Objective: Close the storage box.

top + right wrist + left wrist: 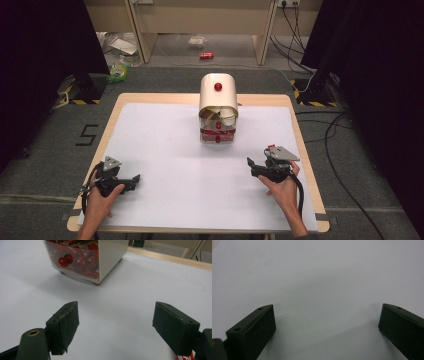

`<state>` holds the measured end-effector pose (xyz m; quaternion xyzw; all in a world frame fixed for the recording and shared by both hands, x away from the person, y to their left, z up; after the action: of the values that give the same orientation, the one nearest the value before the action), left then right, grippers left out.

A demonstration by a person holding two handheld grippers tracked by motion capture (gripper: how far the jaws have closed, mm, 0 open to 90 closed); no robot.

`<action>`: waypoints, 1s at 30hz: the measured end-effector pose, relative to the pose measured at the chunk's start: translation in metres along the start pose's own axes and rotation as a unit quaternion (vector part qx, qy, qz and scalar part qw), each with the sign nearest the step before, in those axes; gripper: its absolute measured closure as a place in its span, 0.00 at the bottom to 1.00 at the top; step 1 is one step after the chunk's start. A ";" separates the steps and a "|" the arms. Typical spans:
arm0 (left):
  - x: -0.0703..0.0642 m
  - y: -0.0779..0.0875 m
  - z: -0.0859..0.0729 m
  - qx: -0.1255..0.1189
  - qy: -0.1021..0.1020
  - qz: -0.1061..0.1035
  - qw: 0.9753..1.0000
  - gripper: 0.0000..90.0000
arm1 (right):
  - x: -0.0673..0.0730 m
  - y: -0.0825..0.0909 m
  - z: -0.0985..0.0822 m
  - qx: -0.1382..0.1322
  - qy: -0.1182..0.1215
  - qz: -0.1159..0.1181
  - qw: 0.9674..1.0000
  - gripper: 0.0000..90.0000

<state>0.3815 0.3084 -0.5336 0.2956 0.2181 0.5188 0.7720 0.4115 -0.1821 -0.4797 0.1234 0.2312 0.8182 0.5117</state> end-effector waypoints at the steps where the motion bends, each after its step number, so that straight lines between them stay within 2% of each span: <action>1: 0.000 0.000 0.000 0.000 0.000 0.000 1.000 0.00 | 0.000 0.001 0.000 0.001 0.000 0.001 1.000 0.24; 20: 0.000 0.000 0.000 -0.001 -0.001 0.001 1.000 0.00 | 0.003 0.012 -0.015 0.016 0.011 0.011 1.000 0.24; 30: 0.000 0.000 0.000 -0.001 -0.002 0.001 1.000 0.00 | 0.003 0.018 -0.028 0.030 0.016 0.011 0.999 0.24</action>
<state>0.3813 0.3080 -0.5334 0.2959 0.2154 0.5195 0.7721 0.3837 -0.1928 -0.4951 0.1286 0.2621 0.8185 0.4947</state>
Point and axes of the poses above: each handheld gripper's, and its own axes: y roughly backward along the jaws, z roughly out of its top, x roughly to its left, the point moved 4 cm from there along -y, roughly forward along the jaws, and after that the axes turned 2 degrees about -z, right-handed, at the moved point
